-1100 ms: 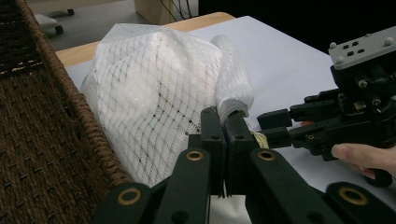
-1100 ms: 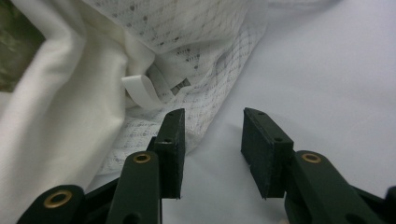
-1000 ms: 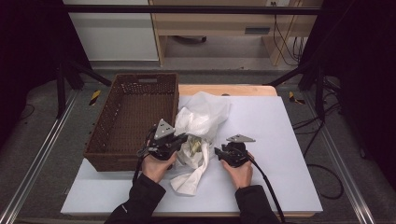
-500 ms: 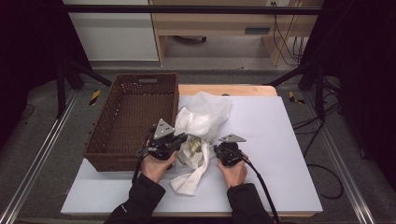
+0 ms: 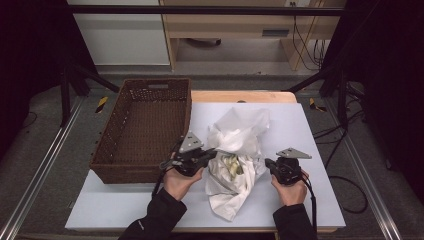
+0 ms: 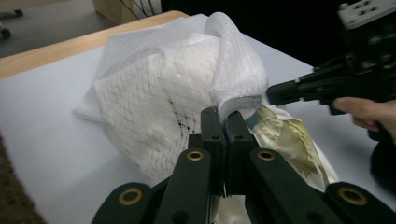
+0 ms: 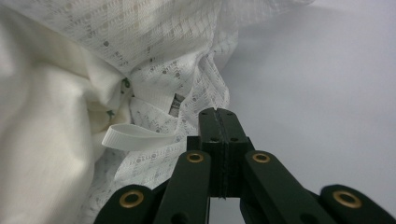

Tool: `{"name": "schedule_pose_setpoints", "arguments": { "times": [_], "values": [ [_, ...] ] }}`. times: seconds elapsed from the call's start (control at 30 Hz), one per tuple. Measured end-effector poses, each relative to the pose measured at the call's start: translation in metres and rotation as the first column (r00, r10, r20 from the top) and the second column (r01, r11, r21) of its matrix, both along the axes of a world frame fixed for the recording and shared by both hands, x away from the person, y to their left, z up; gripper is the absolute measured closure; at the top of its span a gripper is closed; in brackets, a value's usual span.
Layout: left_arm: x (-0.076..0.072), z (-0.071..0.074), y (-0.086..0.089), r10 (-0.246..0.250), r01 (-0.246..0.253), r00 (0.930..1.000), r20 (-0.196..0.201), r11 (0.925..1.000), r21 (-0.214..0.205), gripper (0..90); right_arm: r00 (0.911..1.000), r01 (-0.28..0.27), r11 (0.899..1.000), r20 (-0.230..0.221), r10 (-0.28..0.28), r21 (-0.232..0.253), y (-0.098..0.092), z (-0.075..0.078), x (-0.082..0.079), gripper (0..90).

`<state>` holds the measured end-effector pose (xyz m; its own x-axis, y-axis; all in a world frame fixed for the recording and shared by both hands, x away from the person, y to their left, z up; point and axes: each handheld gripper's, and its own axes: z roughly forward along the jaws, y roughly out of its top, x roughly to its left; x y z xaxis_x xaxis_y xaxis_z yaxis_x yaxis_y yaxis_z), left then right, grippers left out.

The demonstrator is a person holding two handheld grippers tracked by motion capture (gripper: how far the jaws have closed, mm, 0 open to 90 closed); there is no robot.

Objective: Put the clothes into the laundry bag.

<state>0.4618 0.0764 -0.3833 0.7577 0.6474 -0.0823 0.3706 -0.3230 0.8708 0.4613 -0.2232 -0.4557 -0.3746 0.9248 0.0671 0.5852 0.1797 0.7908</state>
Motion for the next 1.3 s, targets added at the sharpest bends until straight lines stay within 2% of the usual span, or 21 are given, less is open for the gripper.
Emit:
{"name": "schedule_pose_setpoints", "arguments": {
  "times": [0.13, 0.2, 0.27, 0.33, 0.37, 0.4, 0.43, 0.47, 0.5, 0.53, 0.67, 0.7, 0.77, 0.8, 0.87, 0.9, 0.93, 1.0, 1.1, 1.17, 1.3],
  "values": [
    [0.0, -0.007, -0.014, -0.007, 0.006, 0.9998, 0.017, 0.9993, 0.036, 89.0, 0.9996, -0.004, 0.998, -0.03, 0.002, -0.068, 0.005, -0.03, 0.012, 89.6],
    [-0.001, -0.008, -0.014, -0.007, 0.006, 0.9996, 0.027, 0.9992, 0.04, 89.0, 0.9999, -0.012, 0.996, -0.001, 0.012, -0.084, 0.004, -0.026, 0.008, 84.1],
    [0.0, -0.008, -0.013, -0.011, 0.01, 0.9996, 0.027, 0.9995, 0.03, 88.9, 0.9966, -0.015, 0.999, 0.08, 0.018, -0.032, -0.002, -0.014, -0.002, 70.7],
    [0.001, -0.009, -0.011, -0.014, 0.013, 0.9997, 0.022, 0.9997, 0.019, 88.9, 0.9941, -0.022, 1.0, 0.107, 0.021, 0.001, -0.005, -0.007, -0.008, 65.6],
    [0.001, -0.01, -0.011, -0.014, 0.014, 0.9997, 0.02, 0.9999, 0.01, 88.8, 0.9851, -0.074, 0.995, 0.16, 0.063, 0.064, -0.005, 0.005, -0.023, 53.0],
    [0.001, -0.01, -0.011, -0.014, 0.014, 0.9997, 0.02, 0.9999, 0.01, 88.9, 0.9851, -0.074, 0.995, 0.16, 0.063, 0.064, -0.005, 0.005, -0.023, 53.0],
    [0.002, -0.01, -0.013, -0.014, 0.014, 0.9997, 0.018, 0.9999, 0.007, 88.9, 0.9754, -0.163, 0.976, 0.173, 0.137, 0.147, 0.004, 0.009, -0.033, 40.6],
    [0.002, -0.01, -0.013, -0.014, 0.014, 0.9997, 0.018, 0.9999, 0.007, 88.9, 0.9754, -0.163, 0.976, 0.173, 0.137, 0.147, 0.004, 0.009, -0.033, 40.6],
    [0.003, -0.009, -0.015, -0.015, 0.014, 0.9998, 0.016, 0.9998, 0.01, 88.9, 0.9627, -0.233, 0.952, 0.185, 0.197, 0.197, 0.019, 0.005, -0.039, 27.5],
    [0.003, -0.008, -0.016, -0.015, 0.015, 0.9997, 0.018, 0.9998, 0.012, 89.0, 0.9586, -0.255, 0.945, 0.182, 0.219, 0.205, 0.026, 0.003, -0.039, 25.1],
    [0.002, -0.008, -0.018, -0.019, 0.018, 0.9997, 0.017, 0.9998, 0.008, 89.1, 0.9596, -0.271, 0.944, 0.13, 0.25, 0.189, 0.052, -0.011, -0.029, 26.7],
    [0.002, -0.008, -0.017, -0.023, 0.023, 0.9997, 0.011, 0.9997, 0.008, 89.1, 0.9636, -0.264, 0.954, 0.083, 0.254, 0.143, 0.069, -0.016, -0.022, 39.2],
    [0.0, -0.008, -0.017, -0.028, 0.028, 0.9996, 0.006, 0.9996, 0.001, 89.2, 0.9676, -0.246, 0.967, 0.073, 0.241, 0.064, 0.077, -0.014, -0.019, 69.9],
    [0.0, -0.008, -0.017, -0.028, 0.028, 0.9996, 0.006, 0.9996, 0.001, 89.2, 0.9711, -0.229, 0.972, 0.08, 0.225, 0.047, 0.079, -0.012, -0.019, 73.4],
    [-0.003, -0.005, -0.016, -0.034, 0.034, 0.9993, 0.016, 0.9994, 0.0, 89.2, 0.9711, -0.225, 0.973, 0.091, 0.221, 0.046, 0.082, -0.007, -0.019, 75.3],
    [-0.006, 0.0, -0.014, -0.035, 0.035, 0.9991, 0.026, 0.9994, 0.0, 89.3, 0.9606, -0.239, 0.971, 0.153, 0.232, 0.026, 0.087, 0.003, -0.025, 75.9],
    [-0.006, 0.0, -0.014, -0.035, 0.035, 0.9991, 0.026, 0.9994, 0.0, 89.3, 0.9606, -0.239, 0.971, 0.153, 0.232, 0.026, 0.087, 0.003, -0.025, 75.9],
    [-0.008, 0.005, -0.013, -0.047, 0.047, 0.9986, 0.025, 0.9989, -0.002, 89.4, 0.9594, -0.231, 0.971, 0.183, 0.215, 0.068, 0.093, 0.016, -0.022, 75.8],
    [-0.015, 0.011, -0.014, -0.078, 0.078, 0.9966, 0.028, 0.9969, -0.004, 89.5, 0.9752, -0.165, 0.98, 0.167, 0.145, 0.115, 0.101, 0.019, -0.007, 75.7],
    [-0.016, 0.007, -0.018, -0.114, 0.114, 0.9935, -0.002, 0.9933, 0.019, 89.5, 0.9856, -0.096, 0.987, 0.151, 0.076, 0.129, 0.106, 0.016, 0.005, 75.6],
    [-0.013, -0.006, -0.018, -0.115, 0.116, 0.9926, -0.04, 0.9928, 0.03, 89.5, 0.9939, 0.031, 0.993, 0.102, -0.042, 0.114, 0.114, -0.008, 0.035, 74.8]
  ]
}}
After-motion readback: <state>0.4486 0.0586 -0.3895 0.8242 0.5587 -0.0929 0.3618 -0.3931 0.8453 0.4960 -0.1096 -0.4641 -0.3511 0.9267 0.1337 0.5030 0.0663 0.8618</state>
